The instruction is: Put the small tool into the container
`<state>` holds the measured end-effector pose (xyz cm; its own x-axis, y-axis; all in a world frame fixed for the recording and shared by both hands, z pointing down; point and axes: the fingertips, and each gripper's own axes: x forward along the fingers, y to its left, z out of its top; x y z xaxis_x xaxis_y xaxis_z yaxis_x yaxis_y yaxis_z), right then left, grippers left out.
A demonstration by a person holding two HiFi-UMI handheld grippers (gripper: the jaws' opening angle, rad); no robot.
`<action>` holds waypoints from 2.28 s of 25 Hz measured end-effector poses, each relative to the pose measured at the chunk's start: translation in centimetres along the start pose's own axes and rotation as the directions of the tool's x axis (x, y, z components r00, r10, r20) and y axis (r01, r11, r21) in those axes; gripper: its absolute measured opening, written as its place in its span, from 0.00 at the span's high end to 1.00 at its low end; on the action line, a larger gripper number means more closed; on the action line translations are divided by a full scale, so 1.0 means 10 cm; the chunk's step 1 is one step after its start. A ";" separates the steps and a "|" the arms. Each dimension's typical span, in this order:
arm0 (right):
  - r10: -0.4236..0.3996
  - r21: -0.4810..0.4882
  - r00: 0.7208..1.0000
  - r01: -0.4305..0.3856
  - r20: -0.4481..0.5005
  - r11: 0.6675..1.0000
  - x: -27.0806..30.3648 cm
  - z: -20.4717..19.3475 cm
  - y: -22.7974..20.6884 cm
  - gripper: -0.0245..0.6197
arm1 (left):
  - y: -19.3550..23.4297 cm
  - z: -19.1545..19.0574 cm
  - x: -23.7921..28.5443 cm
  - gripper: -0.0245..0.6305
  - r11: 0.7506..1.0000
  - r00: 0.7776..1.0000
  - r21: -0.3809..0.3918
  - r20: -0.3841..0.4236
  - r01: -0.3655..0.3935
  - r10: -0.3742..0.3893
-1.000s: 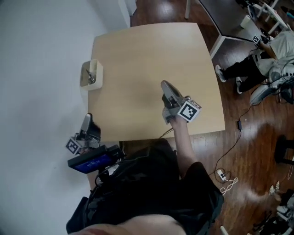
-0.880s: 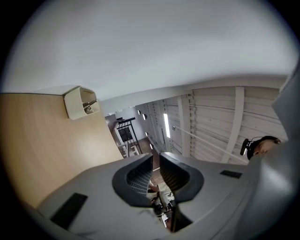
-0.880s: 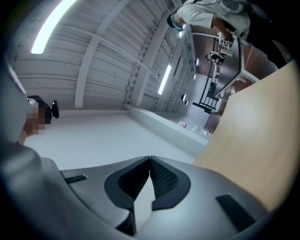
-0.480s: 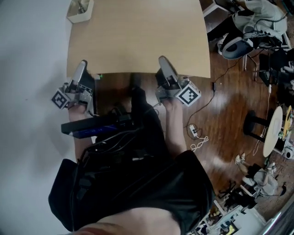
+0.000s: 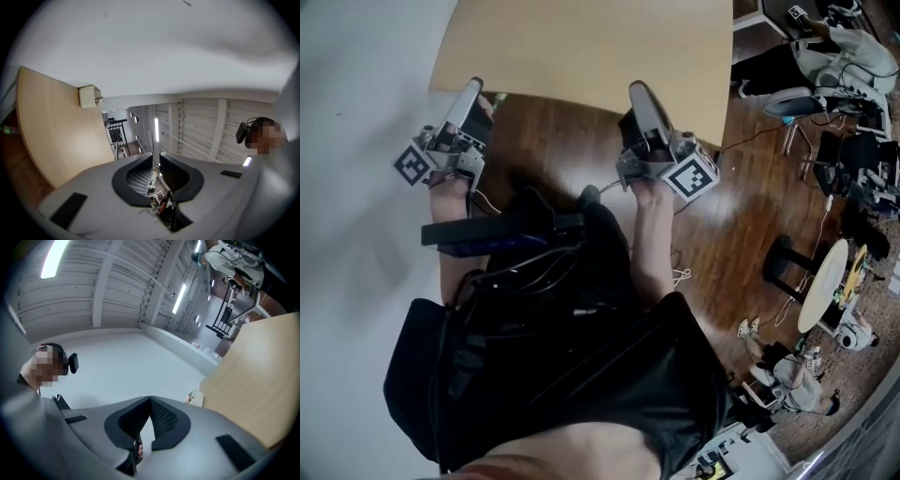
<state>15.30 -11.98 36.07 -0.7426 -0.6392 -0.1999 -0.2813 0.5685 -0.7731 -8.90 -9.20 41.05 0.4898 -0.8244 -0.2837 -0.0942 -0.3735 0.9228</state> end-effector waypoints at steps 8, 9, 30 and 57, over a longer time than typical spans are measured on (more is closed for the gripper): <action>0.039 0.012 0.999 -0.039 -0.023 0.999 -0.06 0.00 0.05 0.99 | -0.18 0.05 0.09 0.91 0.999 0.999 0.023 0.034 -0.022 0.021; 0.043 0.010 0.999 -0.043 -0.020 0.999 -0.14 0.05 0.04 0.99 | -0.21 -0.05 0.12 0.91 1.000 0.999 0.022 0.027 -0.022 0.022; 0.205 0.105 0.979 -0.202 -0.015 0.974 -0.51 0.26 -0.48 0.99 | -0.30 -0.96 0.20 0.91 0.988 0.993 0.118 0.079 -0.095 0.086; 0.104 -0.005 0.990 -0.105 -0.096 0.994 0.52 -0.10 -0.09 0.99 | -0.05 0.14 -0.06 0.92 0.999 0.992 0.045 0.123 -0.018 0.013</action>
<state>11.11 -15.27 36.36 -0.8226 -0.5240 -0.2207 -0.2045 0.6348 -0.7451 -10.35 -9.07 40.42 0.3783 -0.8751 -0.3019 -0.1422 -0.3772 0.9152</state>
